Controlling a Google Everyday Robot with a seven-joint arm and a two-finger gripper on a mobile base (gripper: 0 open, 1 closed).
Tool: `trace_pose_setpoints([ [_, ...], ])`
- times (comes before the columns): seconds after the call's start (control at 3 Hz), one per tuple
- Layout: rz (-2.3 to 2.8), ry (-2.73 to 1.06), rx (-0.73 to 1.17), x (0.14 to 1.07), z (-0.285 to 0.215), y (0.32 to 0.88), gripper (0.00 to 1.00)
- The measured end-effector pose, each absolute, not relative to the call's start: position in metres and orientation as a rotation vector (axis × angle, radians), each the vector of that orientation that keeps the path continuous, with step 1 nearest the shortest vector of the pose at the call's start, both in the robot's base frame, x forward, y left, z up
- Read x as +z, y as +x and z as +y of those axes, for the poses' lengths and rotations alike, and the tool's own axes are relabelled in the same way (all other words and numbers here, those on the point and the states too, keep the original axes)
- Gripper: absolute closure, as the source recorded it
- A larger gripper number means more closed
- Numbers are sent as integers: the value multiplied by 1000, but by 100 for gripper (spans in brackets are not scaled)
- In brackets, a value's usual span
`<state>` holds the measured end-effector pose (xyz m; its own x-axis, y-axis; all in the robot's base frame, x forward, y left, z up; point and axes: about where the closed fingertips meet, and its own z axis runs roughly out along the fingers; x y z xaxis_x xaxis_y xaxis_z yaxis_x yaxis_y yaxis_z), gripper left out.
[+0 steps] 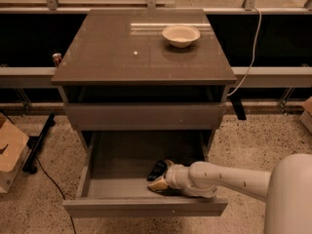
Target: Pick rxbar blueberry from middle drawer and place on counter
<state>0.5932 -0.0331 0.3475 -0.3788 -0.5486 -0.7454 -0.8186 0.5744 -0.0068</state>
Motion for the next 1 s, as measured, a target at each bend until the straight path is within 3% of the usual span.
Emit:
trace_pose_setpoints([
  [0.33,2083,-1087,478,351,-33,593,90],
  [0.67,2083,-1087,478,354,-33,593,100],
  [1.0,2082,-1087,478,354,-33,593,100],
])
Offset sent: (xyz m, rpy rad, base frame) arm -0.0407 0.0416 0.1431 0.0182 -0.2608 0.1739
